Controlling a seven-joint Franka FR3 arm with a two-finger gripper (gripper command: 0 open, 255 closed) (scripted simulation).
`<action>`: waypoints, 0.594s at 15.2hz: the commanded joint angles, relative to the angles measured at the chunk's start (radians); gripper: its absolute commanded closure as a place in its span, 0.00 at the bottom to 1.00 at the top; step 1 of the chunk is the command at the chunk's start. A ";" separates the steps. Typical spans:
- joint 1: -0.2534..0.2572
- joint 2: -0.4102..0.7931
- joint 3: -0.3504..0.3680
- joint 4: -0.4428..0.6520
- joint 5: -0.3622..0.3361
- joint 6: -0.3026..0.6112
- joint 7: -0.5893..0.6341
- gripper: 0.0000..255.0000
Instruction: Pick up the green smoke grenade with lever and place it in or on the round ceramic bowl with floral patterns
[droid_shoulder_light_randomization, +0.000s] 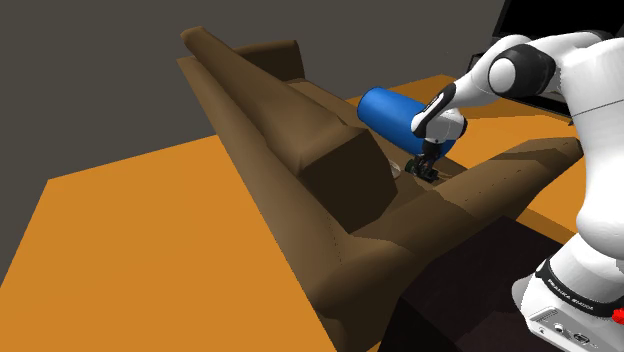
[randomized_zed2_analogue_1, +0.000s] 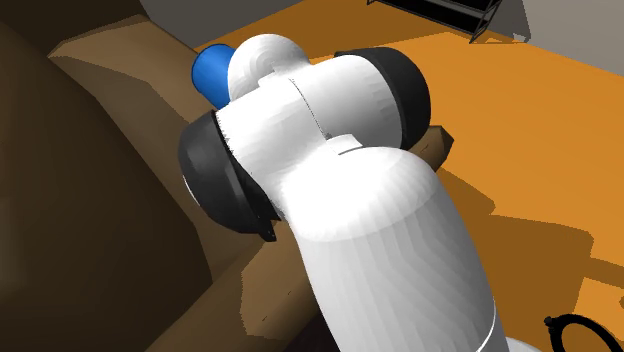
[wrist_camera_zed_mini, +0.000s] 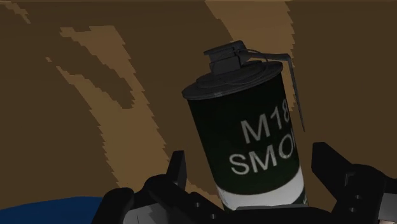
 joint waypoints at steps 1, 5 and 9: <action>-0.001 0.009 0.003 -0.003 0.000 -0.001 -0.003 0.00; 0.001 0.008 0.003 -0.006 0.000 0.001 -0.002 1.00; 0.004 0.011 0.004 -0.004 0.001 0.004 0.002 1.00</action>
